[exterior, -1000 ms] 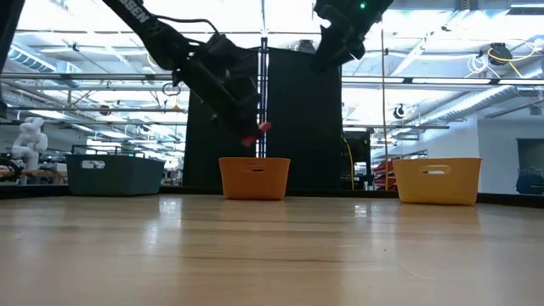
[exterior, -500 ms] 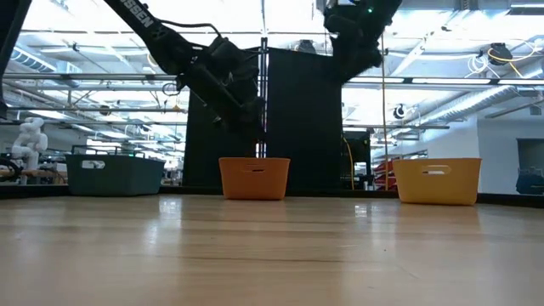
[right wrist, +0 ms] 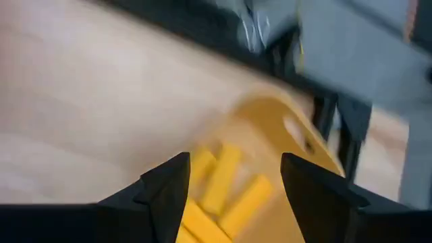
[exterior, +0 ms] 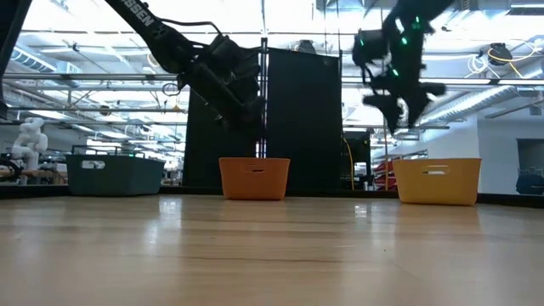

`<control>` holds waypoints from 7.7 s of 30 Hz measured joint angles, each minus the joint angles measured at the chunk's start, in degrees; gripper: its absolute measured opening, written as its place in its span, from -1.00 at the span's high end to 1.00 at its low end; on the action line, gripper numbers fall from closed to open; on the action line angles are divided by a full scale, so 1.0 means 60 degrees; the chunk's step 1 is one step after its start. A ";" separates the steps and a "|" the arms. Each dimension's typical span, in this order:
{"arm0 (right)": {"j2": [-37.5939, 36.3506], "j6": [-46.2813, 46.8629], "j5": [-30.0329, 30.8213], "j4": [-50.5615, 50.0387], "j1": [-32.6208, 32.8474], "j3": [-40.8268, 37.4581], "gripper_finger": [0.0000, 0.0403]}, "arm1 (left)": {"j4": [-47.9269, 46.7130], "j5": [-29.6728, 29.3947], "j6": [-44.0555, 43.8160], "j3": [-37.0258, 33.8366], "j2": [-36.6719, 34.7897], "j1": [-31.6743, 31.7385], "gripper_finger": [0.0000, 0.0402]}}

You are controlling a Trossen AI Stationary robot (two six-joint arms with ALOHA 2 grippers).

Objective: Sort blocks
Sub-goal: Adjust the yellow bin, then return to Home Position

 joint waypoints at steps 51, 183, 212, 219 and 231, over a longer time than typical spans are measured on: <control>0.2101 -0.2835 -0.0873 0.5172 -0.3514 -0.2574 1.00 | 0.0139 0.0007 0.0051 0.0002 -0.0009 0.0015 -0.10; -1.0084 -0.4339 -0.5102 1.1522 0.4512 -1.0469 1.00 | 0.6288 -0.0323 -0.2489 -1.0116 -0.9906 -0.5005 -0.10; -1.1897 -0.5039 -0.4439 1.0297 0.3404 -1.1430 1.00 | 0.3777 -0.2736 -0.3322 -1.0138 -1.1635 -0.4994 -0.10; -1.1897 -0.4884 -0.4436 1.0300 0.3404 -1.1430 1.00 | 0.3150 -0.2543 -0.3481 -1.0142 -1.1628 -0.4994 -0.10; -1.1897 -0.4884 -0.4428 1.0308 0.3404 -1.1430 1.00 | 0.3119 -0.2506 -0.3486 -1.0145 -1.1628 -0.4994 -0.10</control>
